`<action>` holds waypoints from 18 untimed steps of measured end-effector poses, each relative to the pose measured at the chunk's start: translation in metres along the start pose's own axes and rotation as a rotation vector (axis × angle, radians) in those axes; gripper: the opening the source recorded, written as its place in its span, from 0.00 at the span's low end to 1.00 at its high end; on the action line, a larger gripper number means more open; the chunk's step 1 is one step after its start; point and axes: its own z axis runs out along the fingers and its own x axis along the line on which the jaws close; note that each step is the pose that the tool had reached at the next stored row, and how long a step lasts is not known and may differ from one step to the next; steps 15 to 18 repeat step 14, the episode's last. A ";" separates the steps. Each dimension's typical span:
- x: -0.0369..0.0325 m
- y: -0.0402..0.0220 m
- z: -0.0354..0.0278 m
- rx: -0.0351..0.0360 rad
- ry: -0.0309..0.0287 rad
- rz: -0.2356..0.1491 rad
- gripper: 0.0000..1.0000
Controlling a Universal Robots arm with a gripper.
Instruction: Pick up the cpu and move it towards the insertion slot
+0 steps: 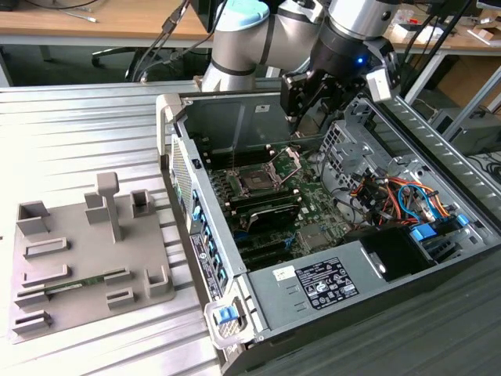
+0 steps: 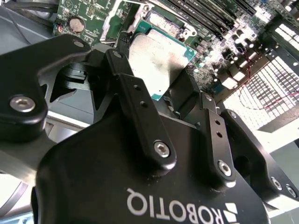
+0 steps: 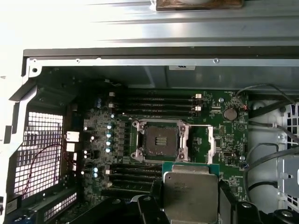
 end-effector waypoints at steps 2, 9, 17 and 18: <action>-0.0019 0.0003 0.0015 -0.0001 0.0000 0.000 0.55; -0.0055 0.0017 0.0055 0.0000 0.0000 0.000 0.55; -0.0058 0.0017 0.0056 0.0000 0.0000 0.000 0.55; -0.0058 0.0017 0.0056 0.0000 0.0000 0.000 0.55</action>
